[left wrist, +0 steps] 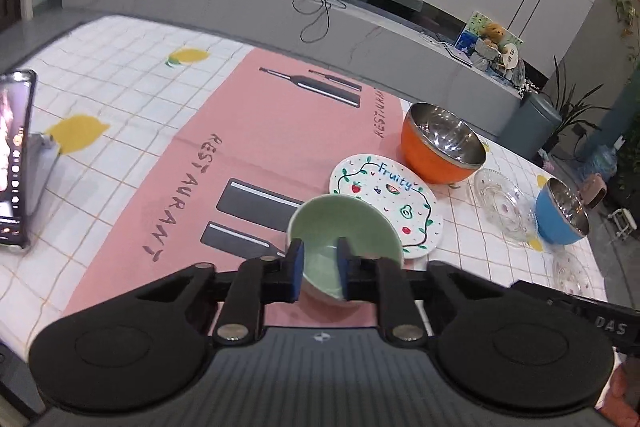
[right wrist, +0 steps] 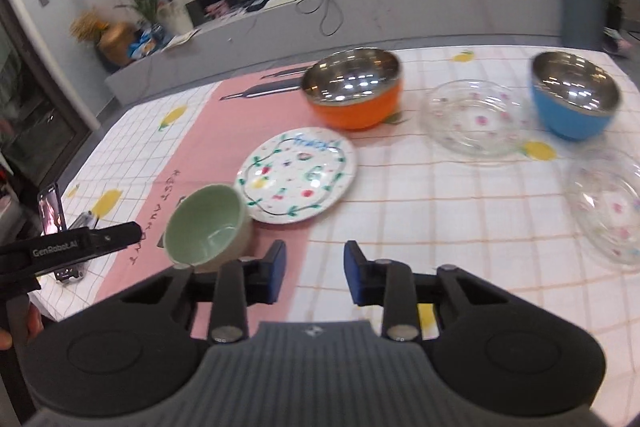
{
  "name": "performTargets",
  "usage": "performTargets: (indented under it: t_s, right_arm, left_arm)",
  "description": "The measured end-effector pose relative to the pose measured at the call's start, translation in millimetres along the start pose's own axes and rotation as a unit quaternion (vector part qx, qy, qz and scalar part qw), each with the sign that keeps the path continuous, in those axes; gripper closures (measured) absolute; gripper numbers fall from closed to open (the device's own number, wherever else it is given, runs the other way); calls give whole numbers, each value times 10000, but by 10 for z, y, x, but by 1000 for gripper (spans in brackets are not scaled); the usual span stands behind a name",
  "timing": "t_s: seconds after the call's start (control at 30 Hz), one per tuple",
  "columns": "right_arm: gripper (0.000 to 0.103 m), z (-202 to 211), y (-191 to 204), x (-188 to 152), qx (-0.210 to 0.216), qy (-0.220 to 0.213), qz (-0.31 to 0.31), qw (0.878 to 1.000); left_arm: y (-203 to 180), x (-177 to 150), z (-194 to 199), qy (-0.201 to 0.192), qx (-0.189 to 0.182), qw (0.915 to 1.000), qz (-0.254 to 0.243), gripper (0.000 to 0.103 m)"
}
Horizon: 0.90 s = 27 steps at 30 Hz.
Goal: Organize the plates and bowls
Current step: 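Move both tools to the orange steel bowl and grasp its rim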
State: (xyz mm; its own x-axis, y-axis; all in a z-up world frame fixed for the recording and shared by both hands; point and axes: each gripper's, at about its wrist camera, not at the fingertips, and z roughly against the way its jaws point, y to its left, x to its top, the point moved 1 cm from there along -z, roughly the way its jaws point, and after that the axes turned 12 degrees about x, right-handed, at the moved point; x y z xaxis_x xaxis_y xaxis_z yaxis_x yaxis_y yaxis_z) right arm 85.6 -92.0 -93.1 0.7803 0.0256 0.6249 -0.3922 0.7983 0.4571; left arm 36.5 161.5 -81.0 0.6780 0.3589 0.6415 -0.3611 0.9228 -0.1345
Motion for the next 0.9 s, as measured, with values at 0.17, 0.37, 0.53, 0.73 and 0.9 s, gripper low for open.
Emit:
performTargets:
  t_s: [0.17,0.37,0.53,0.73,0.9]
  right_arm:
    - [92,-278,26,160,-5,10,38,10000]
    - [90,-518,-122,464,-279,-231,47,9993]
    - [65,-623,-391,810,-646,-428,-106,9969]
    - [57,-845,-755,1302,-855,-406,-455,9945]
    - [60,-1170,-968,1572,-1027,-61,-768,9917]
  left_arm:
    - [-24,196,-176,93,-288,9995,-59,103]
    - [-362,586,-326,-28,-685,9970,-360,78]
    - [-721,900,-557,33,-1046,9941,-287,47]
    - [-1092,1189,-1117,590,-1126,9918,-136,44]
    - [-1176,1258,-1594,967,-789,9920,175,45]
